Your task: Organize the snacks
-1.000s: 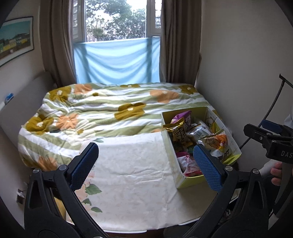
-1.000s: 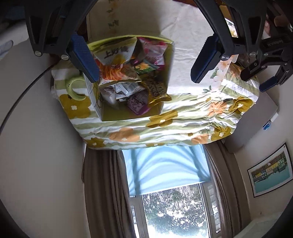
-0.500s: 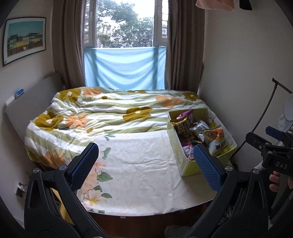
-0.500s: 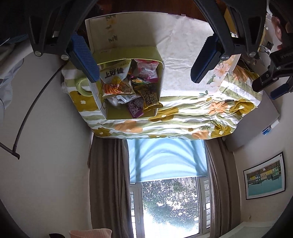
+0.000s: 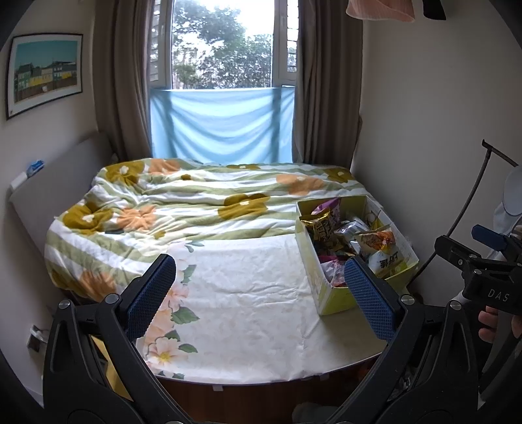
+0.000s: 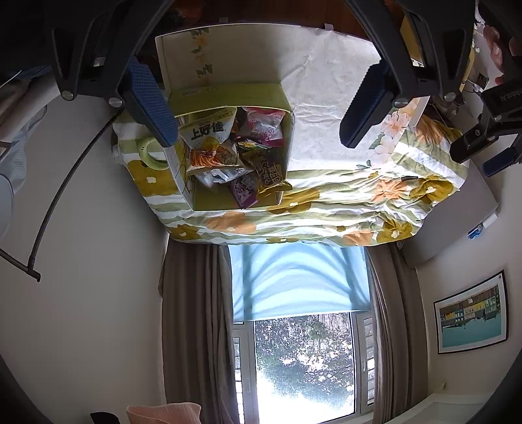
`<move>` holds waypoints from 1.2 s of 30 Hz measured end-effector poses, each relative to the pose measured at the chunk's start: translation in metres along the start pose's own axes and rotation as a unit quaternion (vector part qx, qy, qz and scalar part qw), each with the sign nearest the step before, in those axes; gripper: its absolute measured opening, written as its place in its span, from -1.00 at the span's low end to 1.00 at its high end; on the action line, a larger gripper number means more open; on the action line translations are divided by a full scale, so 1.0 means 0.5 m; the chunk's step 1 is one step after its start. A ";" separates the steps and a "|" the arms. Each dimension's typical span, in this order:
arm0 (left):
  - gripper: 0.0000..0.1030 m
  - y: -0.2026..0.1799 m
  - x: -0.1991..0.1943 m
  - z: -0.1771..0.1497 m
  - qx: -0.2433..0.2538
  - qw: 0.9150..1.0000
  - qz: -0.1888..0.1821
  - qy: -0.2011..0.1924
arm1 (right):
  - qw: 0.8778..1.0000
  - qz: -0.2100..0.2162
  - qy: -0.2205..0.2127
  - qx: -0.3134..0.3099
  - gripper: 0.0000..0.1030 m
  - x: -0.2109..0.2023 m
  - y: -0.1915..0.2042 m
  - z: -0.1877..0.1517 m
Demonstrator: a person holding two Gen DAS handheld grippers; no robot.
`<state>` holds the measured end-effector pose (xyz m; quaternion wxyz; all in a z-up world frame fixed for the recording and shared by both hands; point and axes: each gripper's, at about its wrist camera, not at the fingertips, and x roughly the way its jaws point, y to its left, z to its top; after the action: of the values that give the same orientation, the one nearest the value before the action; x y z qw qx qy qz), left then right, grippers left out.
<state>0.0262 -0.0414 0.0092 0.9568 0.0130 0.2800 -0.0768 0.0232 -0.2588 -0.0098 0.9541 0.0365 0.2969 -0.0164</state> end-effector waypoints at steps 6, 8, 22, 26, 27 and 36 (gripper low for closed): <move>0.99 -0.001 0.000 0.000 0.000 1.000 0.002 0.001 | 1.000 -0.002 0.000 -0.002 0.92 0.001 0.001 -0.001; 0.99 0.000 -0.001 0.001 0.001 1.000 0.002 -0.001 | 1.000 -0.001 0.001 -0.002 0.92 -0.001 0.002 -0.001; 0.99 0.006 -0.005 -0.007 -0.005 1.000 0.001 -0.006 | 1.000 -0.007 0.008 0.001 0.92 -0.002 -0.001 -0.001; 0.99 0.009 -0.006 -0.007 -0.005 1.000 0.002 -0.006 | 1.000 -0.009 0.009 0.000 0.92 -0.001 0.004 -0.001; 0.99 0.010 -0.006 -0.007 -0.004 1.000 0.002 -0.006 | 1.000 -0.009 0.008 0.000 0.92 -0.001 0.004 0.000; 0.99 0.009 -0.005 -0.007 -0.006 1.000 0.001 -0.006 | 1.000 -0.011 0.008 0.001 0.92 0.002 0.005 0.000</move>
<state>0.0229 -0.0366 0.0074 0.9586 0.0071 0.2749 -0.0738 0.0243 -0.2563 -0.0102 0.9515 0.0337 0.3045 -0.0273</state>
